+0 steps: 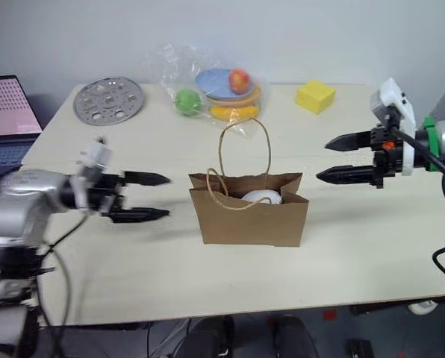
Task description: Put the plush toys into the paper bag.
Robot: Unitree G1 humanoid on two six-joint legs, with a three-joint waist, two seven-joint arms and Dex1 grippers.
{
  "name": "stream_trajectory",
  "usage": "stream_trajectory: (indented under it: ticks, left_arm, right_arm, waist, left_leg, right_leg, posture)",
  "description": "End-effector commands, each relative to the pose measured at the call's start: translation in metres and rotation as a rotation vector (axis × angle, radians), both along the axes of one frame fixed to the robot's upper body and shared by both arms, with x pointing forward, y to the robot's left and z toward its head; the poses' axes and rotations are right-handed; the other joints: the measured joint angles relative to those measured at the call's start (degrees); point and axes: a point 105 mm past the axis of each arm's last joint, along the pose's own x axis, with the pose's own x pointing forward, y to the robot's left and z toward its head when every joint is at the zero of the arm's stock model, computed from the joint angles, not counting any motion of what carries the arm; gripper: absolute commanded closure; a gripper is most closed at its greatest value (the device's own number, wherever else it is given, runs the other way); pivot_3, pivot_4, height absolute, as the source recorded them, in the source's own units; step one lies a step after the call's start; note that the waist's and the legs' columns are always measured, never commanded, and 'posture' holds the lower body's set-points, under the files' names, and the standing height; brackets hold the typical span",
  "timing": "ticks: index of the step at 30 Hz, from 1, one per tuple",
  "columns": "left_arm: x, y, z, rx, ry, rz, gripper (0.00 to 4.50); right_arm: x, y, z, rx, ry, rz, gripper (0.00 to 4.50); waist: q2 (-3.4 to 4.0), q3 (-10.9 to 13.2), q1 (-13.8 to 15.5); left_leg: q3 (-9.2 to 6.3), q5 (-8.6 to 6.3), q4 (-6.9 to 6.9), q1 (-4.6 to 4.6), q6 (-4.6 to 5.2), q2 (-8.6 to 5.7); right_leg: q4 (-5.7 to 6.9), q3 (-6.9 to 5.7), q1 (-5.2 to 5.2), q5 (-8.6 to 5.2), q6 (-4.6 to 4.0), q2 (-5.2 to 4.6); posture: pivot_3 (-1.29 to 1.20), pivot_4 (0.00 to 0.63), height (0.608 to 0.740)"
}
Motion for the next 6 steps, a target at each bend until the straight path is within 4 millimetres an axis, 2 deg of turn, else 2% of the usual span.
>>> stream_trajectory:
  ticks: [1,4,6]
  left_arm:
    - [-0.012,0.025,0.033,0.084,-0.123,0.185,0.02]
    - [-0.029,0.030,0.040,0.060,-0.119,0.220,0.02]
    - [-0.032,0.030,0.037,0.073,-0.127,0.230,0.02]
  right_arm:
    - [0.000,-0.019,0.007,-0.017,-0.050,-0.019,0.00]
    - [0.010,-0.027,-0.001,0.000,-0.050,-0.053,0.00]
    - [0.012,-0.027,-0.005,0.001,-0.045,-0.051,0.00]
  waist:
    - [0.03,0.0,0.0]
    - [0.04,0.0,0.0]
    - [0.04,0.0,0.0]
  left_leg:
    - [0.01,-0.01,-0.01,0.02,0.01,0.00]
    - [0.06,-0.01,0.02,0.07,0.00,0.00]
    - [0.05,0.00,0.03,0.10,-0.01,0.00]
  right_leg:
    - [-0.01,0.01,0.01,0.00,0.00,-0.02]
    - [-0.01,0.02,0.04,0.00,0.00,-0.06]
    - [0.00,0.02,0.06,-0.01,0.00,-0.07]
  posture:
    - [0.00,0.150,0.740]
    - [0.00,0.150,0.740]
    - [0.00,0.150,0.740]
